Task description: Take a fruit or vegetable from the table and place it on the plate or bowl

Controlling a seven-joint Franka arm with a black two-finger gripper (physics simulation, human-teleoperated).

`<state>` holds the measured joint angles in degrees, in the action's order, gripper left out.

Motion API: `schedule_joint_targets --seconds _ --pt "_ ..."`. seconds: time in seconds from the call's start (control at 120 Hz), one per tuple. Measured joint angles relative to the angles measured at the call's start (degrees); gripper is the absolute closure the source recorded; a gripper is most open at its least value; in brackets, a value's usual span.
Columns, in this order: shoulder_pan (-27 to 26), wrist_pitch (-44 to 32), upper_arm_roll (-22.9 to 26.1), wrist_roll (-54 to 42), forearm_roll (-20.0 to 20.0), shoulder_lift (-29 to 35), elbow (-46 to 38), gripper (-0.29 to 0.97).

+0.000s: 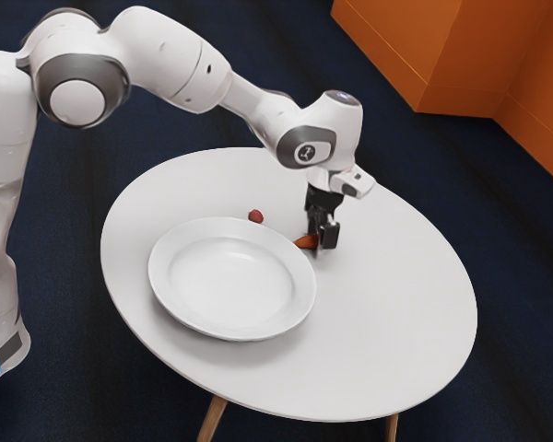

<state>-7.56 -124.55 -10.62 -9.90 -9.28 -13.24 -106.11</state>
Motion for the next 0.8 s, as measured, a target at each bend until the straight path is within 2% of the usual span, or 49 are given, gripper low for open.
schedule_joint_targets --seconds 0.175,0.442,0.583,0.683,0.8 --pt "0.1 -1.3 0.0 0.7 0.1 0.4 0.1 0.48" --pt "0.0 -2.5 -0.4 1.9 0.4 3.7 1.1 0.52" --pt "-0.2 -2.8 -1.0 2.5 0.5 8.4 2.5 0.51" --pt "-2.7 -2.9 -1.0 3.5 0.5 13.7 1.9 0.51" --pt "-7.5 -2.8 -0.2 5.9 0.5 23.0 -7.5 0.51"
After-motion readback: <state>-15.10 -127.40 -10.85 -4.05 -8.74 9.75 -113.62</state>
